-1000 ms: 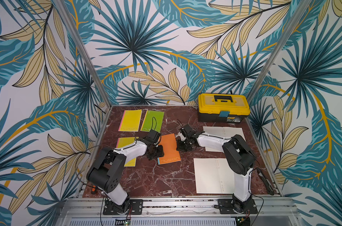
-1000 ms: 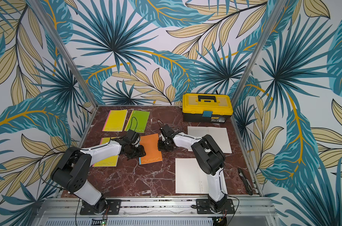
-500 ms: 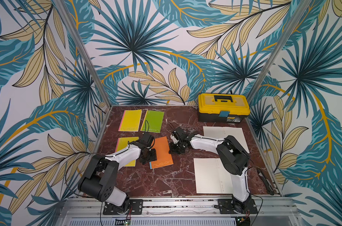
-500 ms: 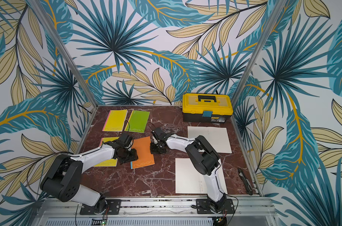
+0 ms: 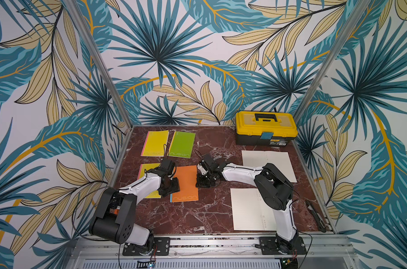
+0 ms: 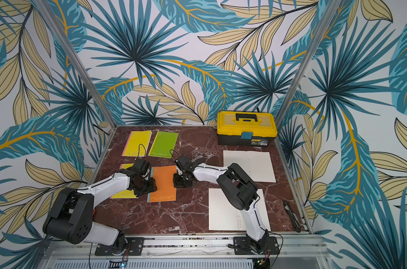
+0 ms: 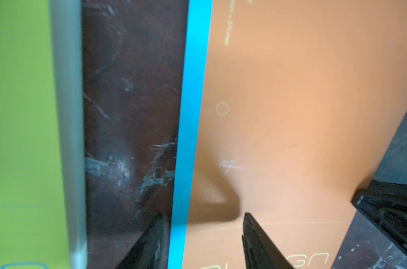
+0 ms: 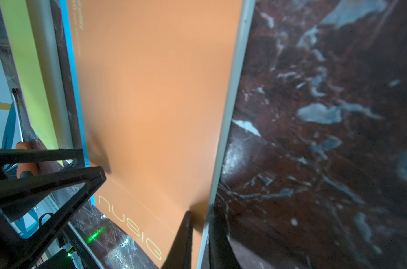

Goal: Close the notebook
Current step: Move the notebook to the center of the board.

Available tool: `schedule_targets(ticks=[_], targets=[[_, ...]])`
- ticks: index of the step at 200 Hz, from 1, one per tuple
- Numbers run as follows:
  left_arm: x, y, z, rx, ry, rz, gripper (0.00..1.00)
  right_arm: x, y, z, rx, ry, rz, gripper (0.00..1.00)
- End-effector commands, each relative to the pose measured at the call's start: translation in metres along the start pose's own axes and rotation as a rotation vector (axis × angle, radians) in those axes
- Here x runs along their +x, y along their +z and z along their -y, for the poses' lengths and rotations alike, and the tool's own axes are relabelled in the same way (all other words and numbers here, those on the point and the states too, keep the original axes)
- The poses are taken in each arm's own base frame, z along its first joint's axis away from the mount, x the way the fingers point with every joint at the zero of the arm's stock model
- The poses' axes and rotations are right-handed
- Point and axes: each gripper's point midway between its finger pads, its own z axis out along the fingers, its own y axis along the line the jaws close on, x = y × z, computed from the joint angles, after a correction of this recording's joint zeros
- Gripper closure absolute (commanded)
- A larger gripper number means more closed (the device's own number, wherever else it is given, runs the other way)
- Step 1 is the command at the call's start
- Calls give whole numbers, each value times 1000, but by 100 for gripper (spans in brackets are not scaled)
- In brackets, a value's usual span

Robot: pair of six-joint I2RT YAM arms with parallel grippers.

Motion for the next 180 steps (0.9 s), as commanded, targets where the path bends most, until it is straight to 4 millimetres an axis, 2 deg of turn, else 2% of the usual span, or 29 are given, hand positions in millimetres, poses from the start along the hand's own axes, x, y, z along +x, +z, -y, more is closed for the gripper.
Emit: schedule_targets(ticks=[1, 32, 34, 42, 77, 120, 180], targets=[[-7, -7, 0, 4, 15, 11, 45, 11, 16, 13, 42, 29, -44, 84], [-12, -12, -2, -1, 11, 31, 45, 5, 20, 7, 32, 28, -46, 84], [-13, -13, -3, 1, 9, 33, 45, 13, 23, 0, 28, 10, -58, 84], [-15, -14, -2, 2, 9, 36, 45, 14, 24, -6, 21, -1, -63, 84], [-24, -18, -3, -10, 14, 47, 45, 18, 29, -14, 15, -8, -69, 84], [-33, -23, 3, 2, 24, 61, 45, 19, 30, -13, 26, -9, -67, 84], [-31, -31, -3, -24, 12, 81, 44, 13, 35, -16, 29, -25, -74, 84]])
